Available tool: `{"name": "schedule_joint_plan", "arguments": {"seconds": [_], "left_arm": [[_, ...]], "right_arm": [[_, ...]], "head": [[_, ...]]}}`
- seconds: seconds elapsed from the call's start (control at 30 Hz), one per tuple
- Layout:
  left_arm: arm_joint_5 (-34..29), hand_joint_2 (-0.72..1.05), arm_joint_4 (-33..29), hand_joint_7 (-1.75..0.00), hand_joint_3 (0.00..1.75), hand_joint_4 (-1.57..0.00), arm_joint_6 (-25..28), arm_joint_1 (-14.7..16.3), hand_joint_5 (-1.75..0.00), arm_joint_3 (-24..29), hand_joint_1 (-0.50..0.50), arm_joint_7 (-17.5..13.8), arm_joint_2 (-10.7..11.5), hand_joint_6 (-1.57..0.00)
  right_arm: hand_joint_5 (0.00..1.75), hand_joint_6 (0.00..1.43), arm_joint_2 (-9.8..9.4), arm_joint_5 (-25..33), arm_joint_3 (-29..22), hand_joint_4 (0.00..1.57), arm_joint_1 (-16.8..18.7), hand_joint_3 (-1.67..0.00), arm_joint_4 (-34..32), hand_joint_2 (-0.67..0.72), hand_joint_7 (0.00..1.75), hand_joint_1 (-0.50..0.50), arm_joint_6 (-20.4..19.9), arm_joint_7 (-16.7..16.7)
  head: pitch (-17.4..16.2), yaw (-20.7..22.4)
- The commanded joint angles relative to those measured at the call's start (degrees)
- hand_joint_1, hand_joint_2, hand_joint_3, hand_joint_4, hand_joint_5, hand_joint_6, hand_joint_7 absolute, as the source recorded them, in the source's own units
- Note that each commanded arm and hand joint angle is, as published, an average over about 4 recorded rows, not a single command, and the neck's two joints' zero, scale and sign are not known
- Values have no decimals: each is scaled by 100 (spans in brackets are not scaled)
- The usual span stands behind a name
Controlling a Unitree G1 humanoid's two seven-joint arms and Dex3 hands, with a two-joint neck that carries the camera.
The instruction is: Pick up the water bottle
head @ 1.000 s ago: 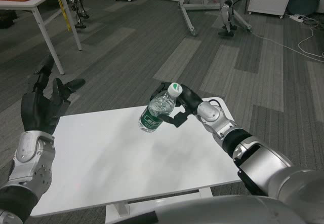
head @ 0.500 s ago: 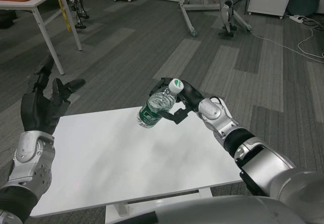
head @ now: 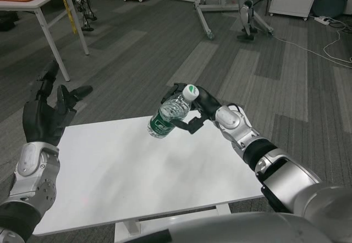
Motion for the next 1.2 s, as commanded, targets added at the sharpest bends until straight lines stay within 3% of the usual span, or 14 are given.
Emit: {"name": "schedule_joint_plan", "arguments": {"seconds": [0.03, 0.67, 0.8, 1.2], "left_arm": [[5, 105, -24, -21, 79, -71, -13, 59, -72, 44, -46, 11, 29, -26], [5, 105, -22, -21, 79, -71, -13, 24, -72, 44, -46, 11, 29, -26], [5, 105, -22, -21, 79, -71, -13, 28, -72, 44, -46, 11, 29, -26], [5, 105, -22, -21, 79, -71, -13, 41, -72, 44, -46, 11, 29, -26]], "right_arm": [[133, 114, -46, 78, -116, 140, -52, -127, -174, -48, 161, -46, -14, 0], [136, 111, -46, 78, -226, 140, -47, -127, -280, -48, 161, -46, -14, 11], [126, 111, -46, 78, -248, 140, -21, -127, -302, -48, 161, -46, -14, 11], [126, 111, -46, 81, -283, 140, 27, -127, -368, -48, 161, -46, -14, 11]], "head": [[0, 0], [-15, 4], [1, 6], [-10, -15]]}}
